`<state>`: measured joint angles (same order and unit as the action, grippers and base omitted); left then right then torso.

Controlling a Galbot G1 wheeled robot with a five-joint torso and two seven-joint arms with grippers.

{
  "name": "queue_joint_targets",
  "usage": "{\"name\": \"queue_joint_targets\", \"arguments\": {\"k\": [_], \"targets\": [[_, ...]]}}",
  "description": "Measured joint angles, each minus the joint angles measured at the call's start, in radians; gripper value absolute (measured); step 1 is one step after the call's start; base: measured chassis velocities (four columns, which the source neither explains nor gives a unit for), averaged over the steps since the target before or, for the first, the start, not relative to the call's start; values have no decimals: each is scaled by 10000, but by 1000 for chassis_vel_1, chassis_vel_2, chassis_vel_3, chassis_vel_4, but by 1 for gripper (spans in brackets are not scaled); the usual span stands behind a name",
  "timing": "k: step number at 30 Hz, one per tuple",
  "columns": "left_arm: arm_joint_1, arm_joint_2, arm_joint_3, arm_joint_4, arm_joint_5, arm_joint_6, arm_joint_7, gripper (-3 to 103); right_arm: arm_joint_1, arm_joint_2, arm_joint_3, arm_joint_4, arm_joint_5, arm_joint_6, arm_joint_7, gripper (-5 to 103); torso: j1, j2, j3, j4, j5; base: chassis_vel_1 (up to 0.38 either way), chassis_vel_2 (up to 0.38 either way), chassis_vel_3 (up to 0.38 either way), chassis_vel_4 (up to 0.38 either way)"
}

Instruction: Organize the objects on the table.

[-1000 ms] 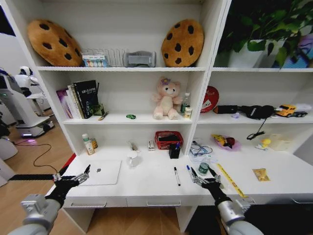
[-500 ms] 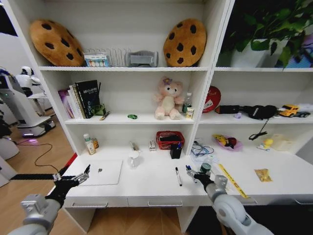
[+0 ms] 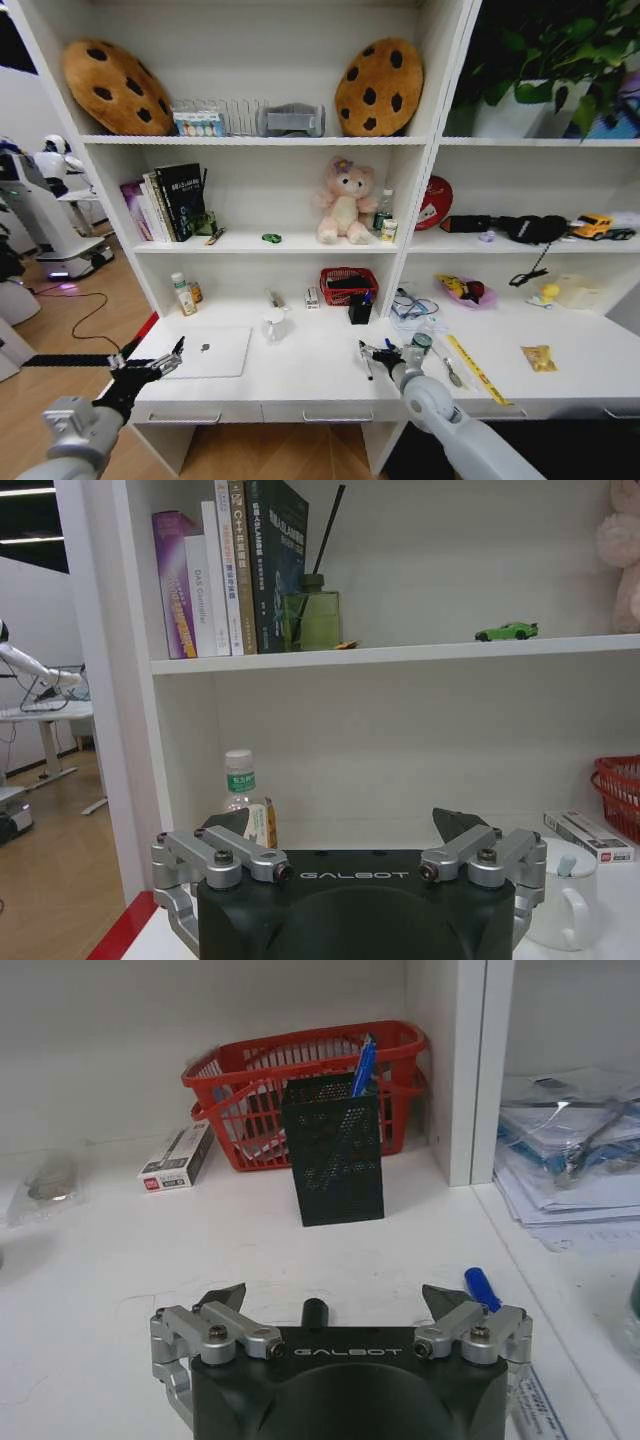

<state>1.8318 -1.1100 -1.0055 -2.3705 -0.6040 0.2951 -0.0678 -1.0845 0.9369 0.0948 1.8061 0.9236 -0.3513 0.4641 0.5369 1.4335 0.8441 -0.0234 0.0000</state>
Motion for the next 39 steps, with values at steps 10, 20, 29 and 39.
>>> {"name": "queue_joint_targets", "arguments": {"k": [10, 20, 29, 39], "targets": [[0, 0, 0, 0, 0, 0, 0, 100, 574, 183, -656, -592, -6, -88, 178, 94, -1, 1, -1, 1, -1, 0, 0, 0, 0], [0, 0, 0, 1, 0, 0, 0, 100, 640, 185, -796, -883, -158, -72, 121, 75, -2, 2, -1, 0, -2, 0, 0, 0, 0], [0, 0, 0, 0, 0, 0, 0, 100, 592, 178, -775, -884, -196, 3, 23, 37, -1, 2, -1, 2, 1, 0, 0, 0, 0], [0, 1, 0, 0, 0, 0, 0, 100, 313, 43, -553, -581, -140, -26, -87, 12, -1, 2, 0, 1, 2, 0, 0, 0, 0]]}}
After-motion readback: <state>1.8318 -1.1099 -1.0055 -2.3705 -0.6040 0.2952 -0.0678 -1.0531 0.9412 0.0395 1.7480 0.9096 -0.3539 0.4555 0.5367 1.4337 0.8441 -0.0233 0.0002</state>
